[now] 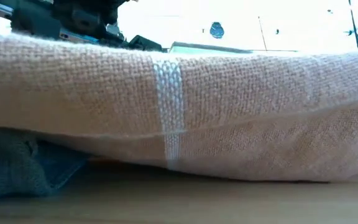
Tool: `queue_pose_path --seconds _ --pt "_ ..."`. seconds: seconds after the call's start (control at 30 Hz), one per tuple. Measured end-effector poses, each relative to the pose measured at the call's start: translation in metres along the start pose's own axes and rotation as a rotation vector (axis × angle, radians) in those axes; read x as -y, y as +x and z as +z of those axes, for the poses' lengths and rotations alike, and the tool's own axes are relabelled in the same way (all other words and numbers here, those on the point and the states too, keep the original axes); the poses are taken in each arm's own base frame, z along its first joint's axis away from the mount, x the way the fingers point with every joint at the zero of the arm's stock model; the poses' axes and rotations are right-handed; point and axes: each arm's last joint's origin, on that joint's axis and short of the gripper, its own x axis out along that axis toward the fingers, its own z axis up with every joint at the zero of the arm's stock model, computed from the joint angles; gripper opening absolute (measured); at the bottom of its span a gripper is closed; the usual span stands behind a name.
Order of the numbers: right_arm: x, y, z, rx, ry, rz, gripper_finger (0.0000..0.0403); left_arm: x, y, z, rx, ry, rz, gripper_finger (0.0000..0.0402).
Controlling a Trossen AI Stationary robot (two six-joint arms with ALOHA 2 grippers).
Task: Fold towel
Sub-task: Fold the brown towel
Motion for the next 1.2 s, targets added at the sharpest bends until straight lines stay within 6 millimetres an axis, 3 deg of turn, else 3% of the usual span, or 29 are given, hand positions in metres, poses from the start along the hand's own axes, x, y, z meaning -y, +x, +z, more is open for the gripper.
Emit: queue_pose_path --seconds 0.43,0.7,0.83,1.0,1.2 --pt "0.0 0.0 0.001 0.023 0.004 -0.006 0.0 -0.01 0.011 -0.007 -0.074 -0.017 0.012 0.0104" --pt "0.0 0.0 0.001 0.025 -0.001 -0.007 0.0 -0.011 0.01 -0.011 -0.128 0.026 0.058 0.0009" --pt "0.0 0.0 0.001 0.025 -0.002 -0.007 0.0 -0.013 -0.005 -0.008 -0.219 0.03 0.135 0.0004" --pt "0.0 0.0 0.001 0.025 -0.005 -0.007 0.0 -0.018 -0.04 0.001 -0.348 0.061 0.317 0.0002" --pt "0.0 0.0 0.001 0.025 -0.003 -0.007 0.0 -0.034 -0.066 0.004 -0.427 0.079 0.532 0.0001"
